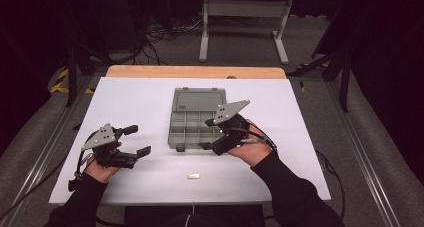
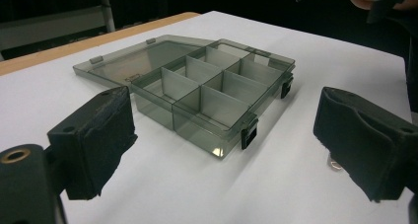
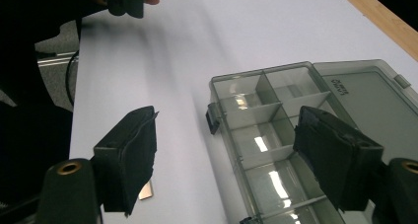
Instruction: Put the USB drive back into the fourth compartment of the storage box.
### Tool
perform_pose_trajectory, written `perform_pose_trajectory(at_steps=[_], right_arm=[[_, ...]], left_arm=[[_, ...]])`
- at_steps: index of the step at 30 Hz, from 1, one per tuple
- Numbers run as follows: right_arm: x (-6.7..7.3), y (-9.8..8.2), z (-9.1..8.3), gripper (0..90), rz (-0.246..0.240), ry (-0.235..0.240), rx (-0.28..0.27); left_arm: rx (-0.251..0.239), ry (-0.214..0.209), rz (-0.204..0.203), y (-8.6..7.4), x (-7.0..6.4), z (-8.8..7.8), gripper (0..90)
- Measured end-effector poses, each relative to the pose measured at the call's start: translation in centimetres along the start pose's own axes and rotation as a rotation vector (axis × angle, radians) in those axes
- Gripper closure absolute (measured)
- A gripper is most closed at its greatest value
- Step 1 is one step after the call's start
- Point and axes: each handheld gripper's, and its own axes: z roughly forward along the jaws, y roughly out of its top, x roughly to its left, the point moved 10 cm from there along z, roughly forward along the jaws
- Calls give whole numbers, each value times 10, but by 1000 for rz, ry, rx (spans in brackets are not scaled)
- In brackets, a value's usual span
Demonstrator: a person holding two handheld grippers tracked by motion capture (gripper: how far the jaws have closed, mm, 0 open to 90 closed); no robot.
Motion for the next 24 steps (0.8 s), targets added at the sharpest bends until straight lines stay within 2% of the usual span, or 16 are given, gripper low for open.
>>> perform_pose_trajectory(at_steps=[6,9,13,15,17,20,24], right_arm=[[10,1,6,258,-22,22,35],[14,-2,11,262,-40,32,73],[20,-8,18,266,-47,50,123],[21,-9,19,274,-50,54,132],[24,-13,22,283,-46,72,167],[27,-15,24,287,-42,82,187],[31,-19,29,287,-63,94,223]], left_arm=[[-4,3,5,0,1,0,94],[-5,1,1,0,1,0,94],[-6,0,2,0,1,0,94],[-6,0,3,1,1,0,94],[-6,0,3,1,1,0,94],[-10,-1,2,1,1,0,94],[-9,0,2,1,1,0,94]])
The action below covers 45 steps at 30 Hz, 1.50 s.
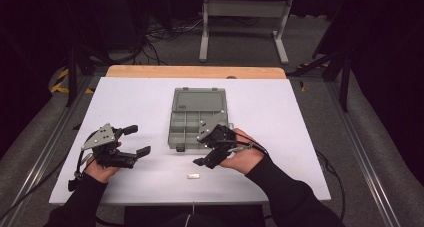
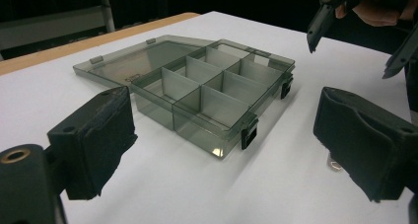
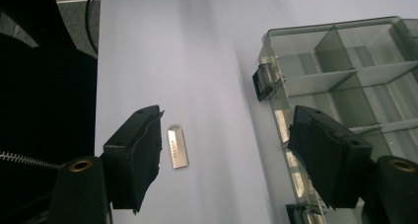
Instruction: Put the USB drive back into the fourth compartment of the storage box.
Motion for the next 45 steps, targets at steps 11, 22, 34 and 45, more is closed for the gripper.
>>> perform_pose_trajectory(at_steps=[11,22,34,45], right_arm=[[10,-9,21,286,-3,31,92],[22,-19,40,301,8,73,203],[30,-27,56,345,-9,91,268],[36,-32,66,423,-27,96,307]], left_arm=[[4,2,2,0,0,0,94],[4,3,3,0,0,0,94],[3,6,4,0,0,-1,92],[2,5,3,0,0,0,90]])
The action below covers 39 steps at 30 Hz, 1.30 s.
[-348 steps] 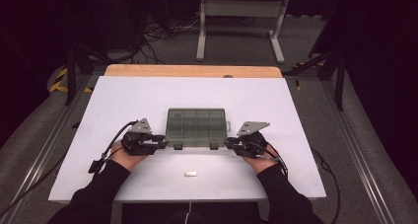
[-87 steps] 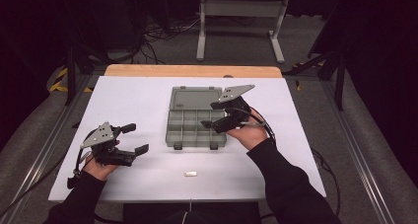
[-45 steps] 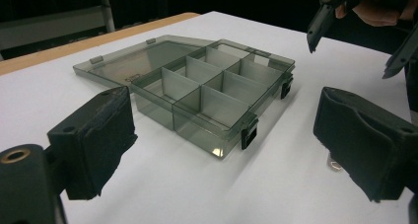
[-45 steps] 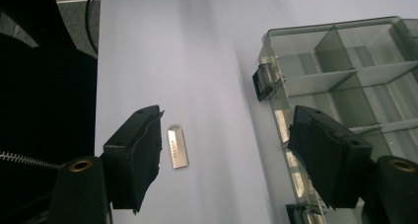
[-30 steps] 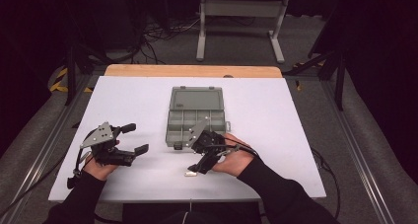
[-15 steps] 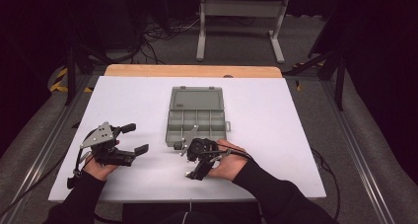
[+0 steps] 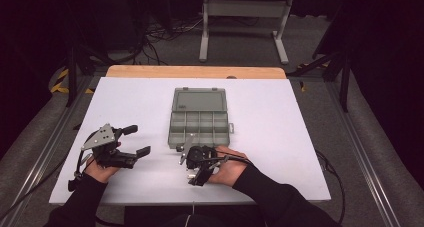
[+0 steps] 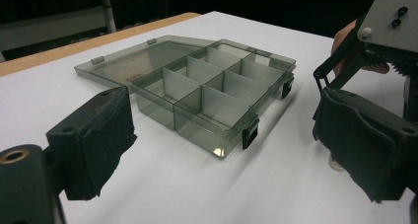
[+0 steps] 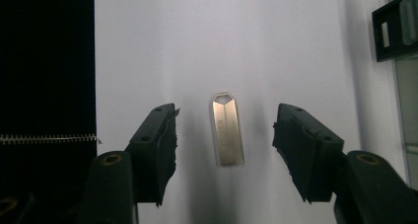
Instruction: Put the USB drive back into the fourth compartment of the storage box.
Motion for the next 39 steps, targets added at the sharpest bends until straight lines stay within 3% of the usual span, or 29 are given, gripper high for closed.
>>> perform_pose_trajectory(at_steps=[8,11,22,39], right_arm=[[2,-1,4,553,-7,-3,27],[1,-1,5,599,-39,-8,30],[0,-2,7,783,-38,-21,46],[0,-1,6,791,-63,-35,45]], left_arm=[[-1,0,-1,0,0,0,90],[-1,0,0,0,0,0,90],[-2,-2,-2,0,-1,0,89],[1,-1,3,0,0,-1,89]])
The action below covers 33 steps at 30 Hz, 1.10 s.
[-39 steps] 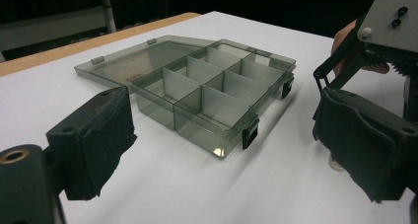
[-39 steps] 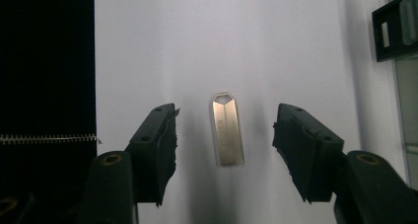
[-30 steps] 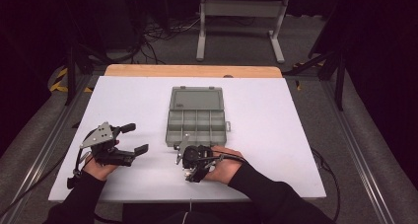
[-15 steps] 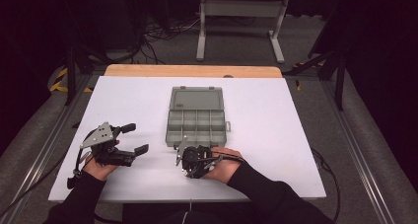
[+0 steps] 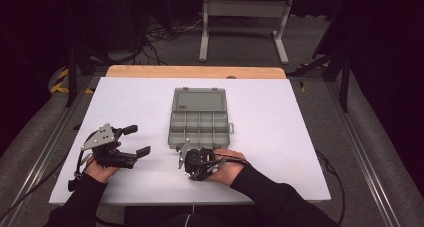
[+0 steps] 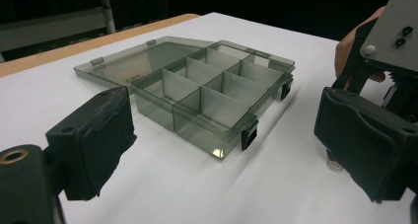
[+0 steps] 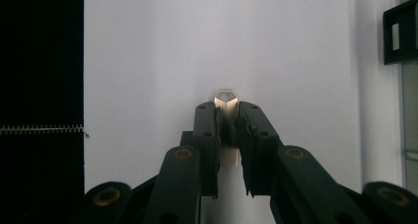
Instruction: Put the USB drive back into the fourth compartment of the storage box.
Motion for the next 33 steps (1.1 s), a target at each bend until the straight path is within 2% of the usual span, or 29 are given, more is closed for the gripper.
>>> perform_pose_trajectory(at_steps=[10,17,33], right_arm=[[-4,4,-18,791,22,-13,-56],[-11,5,-33,791,19,-32,-90],[-24,5,-59,791,55,-68,-146]], left_arm=[[-1,0,0,0,0,0,89],[-1,0,-1,0,0,0,89],[1,1,1,0,0,0,89]])
